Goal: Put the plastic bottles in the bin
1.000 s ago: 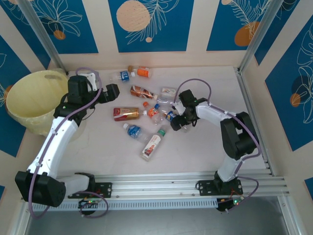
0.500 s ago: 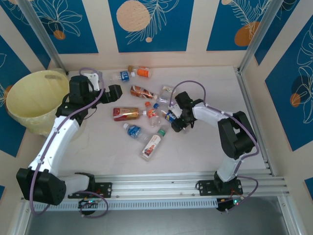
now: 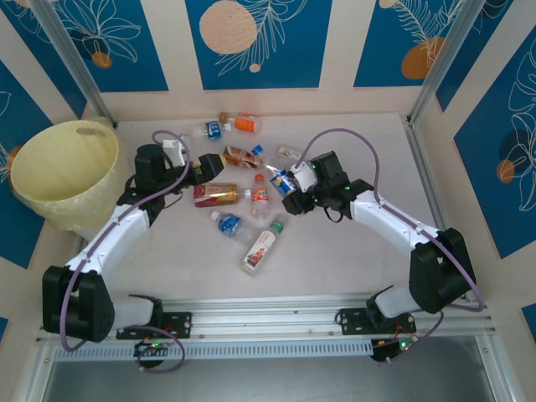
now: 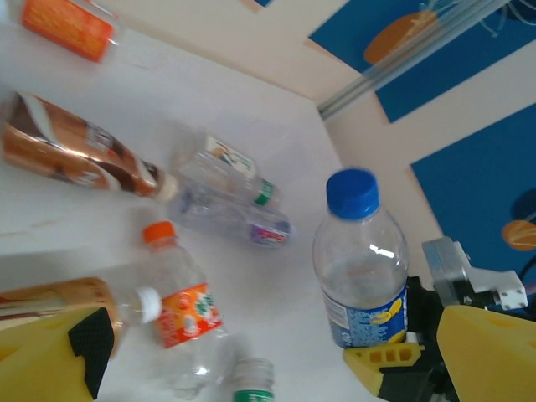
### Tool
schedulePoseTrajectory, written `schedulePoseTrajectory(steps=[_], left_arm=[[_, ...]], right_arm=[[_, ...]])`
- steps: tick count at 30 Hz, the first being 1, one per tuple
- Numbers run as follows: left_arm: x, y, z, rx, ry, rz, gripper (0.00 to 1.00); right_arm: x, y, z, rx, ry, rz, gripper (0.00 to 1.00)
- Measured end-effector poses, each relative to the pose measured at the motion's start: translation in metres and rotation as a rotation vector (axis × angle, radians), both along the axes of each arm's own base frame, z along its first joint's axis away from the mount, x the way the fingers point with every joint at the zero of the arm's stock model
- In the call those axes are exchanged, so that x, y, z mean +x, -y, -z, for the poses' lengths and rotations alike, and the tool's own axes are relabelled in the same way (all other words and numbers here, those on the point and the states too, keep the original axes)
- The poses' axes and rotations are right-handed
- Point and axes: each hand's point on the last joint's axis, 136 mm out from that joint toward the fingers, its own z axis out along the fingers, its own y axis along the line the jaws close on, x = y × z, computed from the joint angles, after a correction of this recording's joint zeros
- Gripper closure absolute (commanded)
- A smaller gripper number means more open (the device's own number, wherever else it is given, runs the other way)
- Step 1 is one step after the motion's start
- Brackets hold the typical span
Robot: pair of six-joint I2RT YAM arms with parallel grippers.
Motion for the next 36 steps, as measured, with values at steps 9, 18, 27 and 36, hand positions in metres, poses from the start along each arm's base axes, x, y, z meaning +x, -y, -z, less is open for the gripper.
schedulePoseTrajectory(steps=[9,18,27,36], left_arm=[[-0.009,0.03,-0.025,-0.097,0.047,0.086,0.1],[0.003,0.024,-0.013,-0.055,0.026,0.023,0.33],[0.008,0.019,-0.007,-0.023,0.014,-0.014,0.65],[0.006,0.018,-0.005,0.003,-0.011,-0.013,0.88]], right_arm=[[-0.021,-0.061,-0.005,0.182,-0.096,-0.158,0.48],[-0.037,-0.092,-0.008,0.245,-0.131,-0.262,0.47],[-0.043,-0.105,-0.008,0.264,-0.172,-0.315,0.46],[-0.05,-0.105,-0.008,0.266,-0.202,-0.337,0.31]])
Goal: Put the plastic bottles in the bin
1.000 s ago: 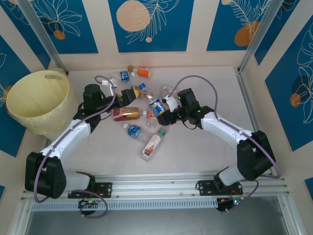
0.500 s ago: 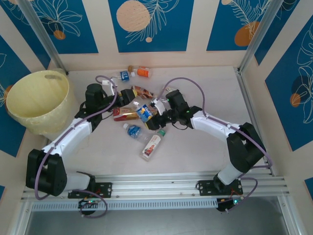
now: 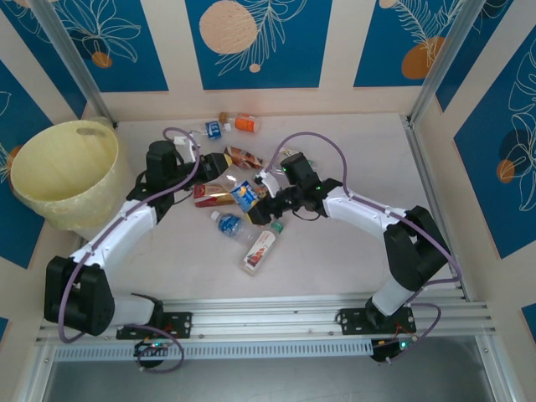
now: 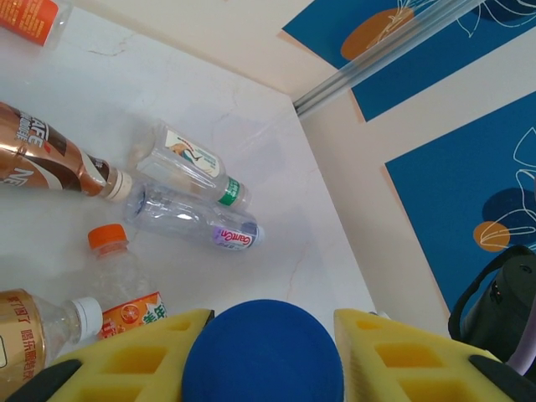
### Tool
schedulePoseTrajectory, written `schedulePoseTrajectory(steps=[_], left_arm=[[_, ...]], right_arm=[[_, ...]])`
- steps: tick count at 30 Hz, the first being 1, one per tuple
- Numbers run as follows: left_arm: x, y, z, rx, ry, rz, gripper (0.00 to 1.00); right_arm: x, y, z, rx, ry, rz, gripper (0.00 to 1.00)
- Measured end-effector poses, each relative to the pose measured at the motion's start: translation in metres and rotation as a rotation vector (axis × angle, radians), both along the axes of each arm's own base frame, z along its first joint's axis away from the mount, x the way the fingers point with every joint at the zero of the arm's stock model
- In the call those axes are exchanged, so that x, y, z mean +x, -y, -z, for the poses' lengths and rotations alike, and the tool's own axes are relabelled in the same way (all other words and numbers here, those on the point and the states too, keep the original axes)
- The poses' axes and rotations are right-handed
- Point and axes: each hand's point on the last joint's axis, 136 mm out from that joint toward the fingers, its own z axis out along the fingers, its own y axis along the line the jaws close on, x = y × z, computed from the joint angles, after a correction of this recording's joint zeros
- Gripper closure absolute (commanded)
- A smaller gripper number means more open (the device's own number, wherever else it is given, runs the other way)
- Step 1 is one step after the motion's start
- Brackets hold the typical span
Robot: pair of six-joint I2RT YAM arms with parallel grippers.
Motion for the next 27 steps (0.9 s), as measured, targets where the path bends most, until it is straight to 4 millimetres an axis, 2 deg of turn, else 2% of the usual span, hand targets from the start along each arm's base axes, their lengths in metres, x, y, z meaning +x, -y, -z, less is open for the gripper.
schedulePoseTrajectory(steps=[2,8,13,15,18,22,24,27], left_arm=[[0.0,-0.001,-0.001,0.007,-0.002,-0.005,1.0],[-0.001,-0.008,-0.008,0.036,0.013,-0.042,1.0],[-0.005,-0.019,-0.023,0.104,0.047,-0.07,1.0],[-0.01,-0.027,-0.041,0.138,0.089,-0.095,1.0],[-0.022,-0.048,-0.087,0.192,0.199,-0.181,1.0],[-0.044,-0.084,-0.16,0.246,0.371,-0.343,1.0],[-0.053,-0.101,-0.183,0.274,0.417,-0.426,1.0],[-0.063,-0.127,-0.208,0.327,0.461,-0.547,1.0]], right_arm=[[0.0,0.0,-0.001,0.002,0.006,-0.004,0.2],[0.003,0.008,-0.023,0.053,0.069,0.018,0.02],[0.013,0.043,-0.06,0.125,0.18,0.151,0.01],[0.023,0.064,-0.074,0.143,0.238,0.263,0.01],[0.044,0.101,-0.085,0.147,0.293,0.466,0.01],[0.065,0.156,-0.073,0.12,0.275,0.735,0.01],[0.067,0.173,-0.065,0.106,0.261,0.819,0.01],[0.066,0.188,-0.064,0.098,0.255,0.895,0.01]])
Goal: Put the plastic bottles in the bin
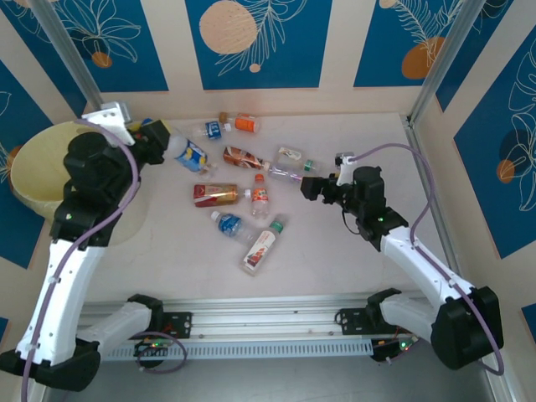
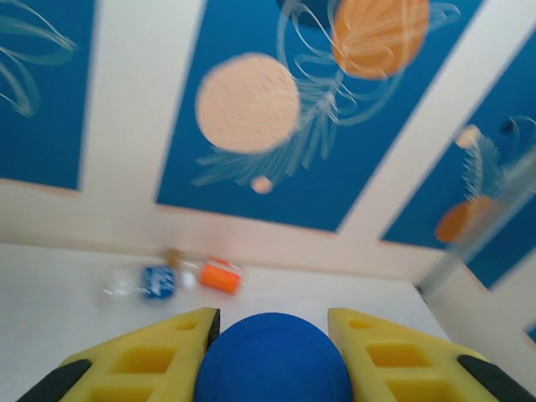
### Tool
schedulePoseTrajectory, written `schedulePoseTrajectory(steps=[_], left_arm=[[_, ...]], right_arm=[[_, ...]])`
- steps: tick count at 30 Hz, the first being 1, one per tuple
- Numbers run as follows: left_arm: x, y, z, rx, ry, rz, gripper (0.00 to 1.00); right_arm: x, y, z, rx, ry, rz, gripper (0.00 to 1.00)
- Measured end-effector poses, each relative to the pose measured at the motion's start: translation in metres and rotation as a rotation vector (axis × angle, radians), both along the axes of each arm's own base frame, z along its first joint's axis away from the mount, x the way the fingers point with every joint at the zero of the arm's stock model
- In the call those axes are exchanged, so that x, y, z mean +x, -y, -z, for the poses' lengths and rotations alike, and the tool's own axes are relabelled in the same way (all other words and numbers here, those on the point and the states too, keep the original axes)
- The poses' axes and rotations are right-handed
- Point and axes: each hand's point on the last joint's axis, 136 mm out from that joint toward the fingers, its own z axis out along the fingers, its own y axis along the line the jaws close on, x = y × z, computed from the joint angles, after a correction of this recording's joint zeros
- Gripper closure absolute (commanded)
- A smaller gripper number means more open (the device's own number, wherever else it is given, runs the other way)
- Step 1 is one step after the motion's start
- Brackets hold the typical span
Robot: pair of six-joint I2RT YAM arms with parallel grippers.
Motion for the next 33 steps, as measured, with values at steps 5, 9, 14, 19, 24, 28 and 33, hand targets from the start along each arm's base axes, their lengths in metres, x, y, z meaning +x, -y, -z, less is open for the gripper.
schedulePoseTrajectory(steps=[5,9,14,19,24,28,33], left_arm=[[-0.011,-0.028,-0.025,0.083,0.065,-0.135,1.0],[-0.021,-0.055,-0.05,0.13,0.119,-0.275,1.0],[-0.041,-0.091,-0.078,0.159,0.173,-0.467,1.0],[-0.053,-0.124,-0.093,0.226,0.197,-0.675,1.0],[-0.044,-0.153,-0.089,0.286,0.138,-0.851,1.0],[-0.024,-0.173,-0.068,0.32,0.042,-0.936,1.0],[-0.012,-0.209,-0.023,0.325,-0.133,-1.038,1.0]], right_arm=[[0.002,0.01,-0.006,0.011,0.011,0.056,0.01],[0.004,0.011,-0.002,0.014,-0.005,0.071,0.01],[0.008,0.009,0.013,0.009,-0.048,0.075,0.0],[0.01,0.006,0.026,0.007,-0.091,0.068,0.0],[0.01,0.005,0.028,0.013,-0.101,0.064,0.0],[0.01,0.005,0.028,0.013,-0.102,0.064,0.0],[0.01,0.005,0.029,0.011,-0.106,0.064,0.0]])
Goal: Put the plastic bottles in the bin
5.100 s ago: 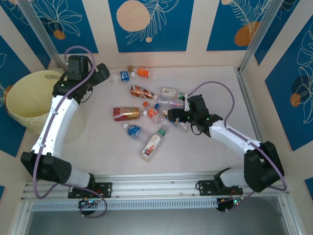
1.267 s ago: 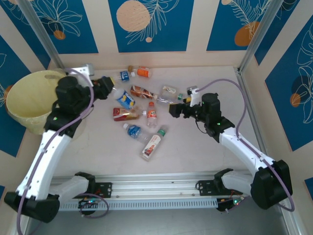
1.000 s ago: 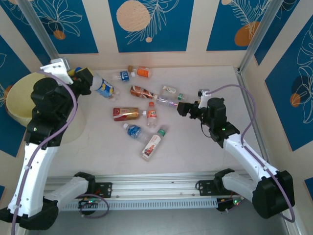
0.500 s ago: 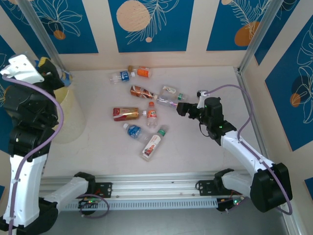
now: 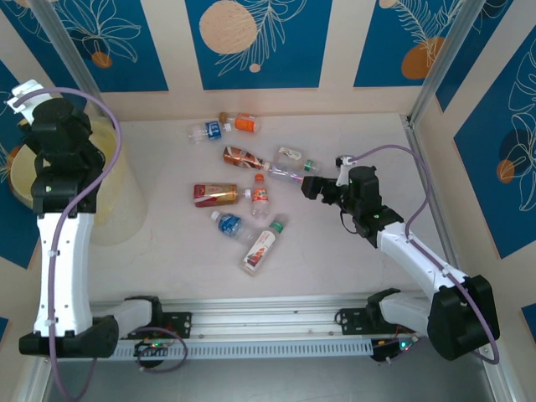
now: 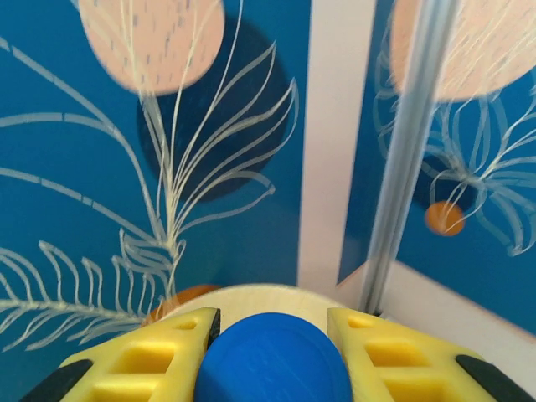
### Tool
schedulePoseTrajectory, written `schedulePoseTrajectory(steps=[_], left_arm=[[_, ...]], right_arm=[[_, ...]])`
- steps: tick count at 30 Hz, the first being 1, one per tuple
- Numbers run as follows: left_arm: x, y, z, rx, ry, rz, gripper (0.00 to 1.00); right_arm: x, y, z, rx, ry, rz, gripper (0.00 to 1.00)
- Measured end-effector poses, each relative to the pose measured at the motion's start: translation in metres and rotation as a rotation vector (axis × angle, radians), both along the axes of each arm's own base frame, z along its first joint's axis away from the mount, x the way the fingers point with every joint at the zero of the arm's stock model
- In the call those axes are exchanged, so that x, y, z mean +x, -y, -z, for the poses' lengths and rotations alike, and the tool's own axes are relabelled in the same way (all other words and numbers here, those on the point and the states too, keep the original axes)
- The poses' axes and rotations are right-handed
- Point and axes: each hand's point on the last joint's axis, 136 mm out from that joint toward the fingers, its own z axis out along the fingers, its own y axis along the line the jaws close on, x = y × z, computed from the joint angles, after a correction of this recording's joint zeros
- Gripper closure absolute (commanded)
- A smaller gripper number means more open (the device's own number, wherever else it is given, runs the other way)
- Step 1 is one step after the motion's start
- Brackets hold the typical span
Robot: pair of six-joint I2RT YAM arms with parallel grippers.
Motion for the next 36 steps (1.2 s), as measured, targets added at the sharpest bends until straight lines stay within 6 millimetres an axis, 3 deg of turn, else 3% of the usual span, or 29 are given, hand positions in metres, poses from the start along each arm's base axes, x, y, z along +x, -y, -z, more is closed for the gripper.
schedulePoseTrajectory(steps=[7,11,12,13,15,17,19,22,28,36], left_arm=[[0.002,-0.017,0.052,-0.115,-0.116,-0.044,1.0],[0.007,-0.021,0.091,-0.197,-0.182,-0.038,0.98],[0.01,-0.02,0.102,-0.218,-0.206,-0.025,0.93],[0.015,-0.018,0.113,-0.243,-0.228,-0.008,0.8],[0.028,-0.014,0.131,-0.28,-0.273,0.025,0.4],[0.038,-0.009,0.147,-0.312,-0.316,0.056,0.2],[0.045,-0.006,0.158,-0.339,-0.346,0.075,0.06],[0.048,-0.001,0.16,-0.358,-0.35,0.105,0.0],[0.052,0.016,0.13,-0.382,-0.263,0.219,0.0],[0.058,0.049,0.11,-0.438,-0.191,0.418,0.0]], right_arm=[[0.002,-0.001,0.005,-0.006,-0.019,-0.002,0.0],[0.005,-0.004,0.009,-0.008,-0.04,-0.011,0.0],[0.006,-0.005,0.009,-0.007,-0.044,-0.015,0.0],[0.007,-0.007,0.009,-0.007,-0.05,-0.019,0.0],[0.009,-0.009,0.01,-0.007,-0.057,-0.025,0.0],[0.011,-0.011,0.011,-0.008,-0.064,-0.031,0.0],[0.01,-0.014,0.014,-0.013,-0.079,-0.038,0.0],[0.008,-0.018,0.018,-0.02,-0.093,-0.053,0.0],[0.007,-0.02,0.021,-0.024,-0.101,-0.06,0.0],[0.007,-0.02,0.021,-0.026,-0.101,-0.061,0.0]])
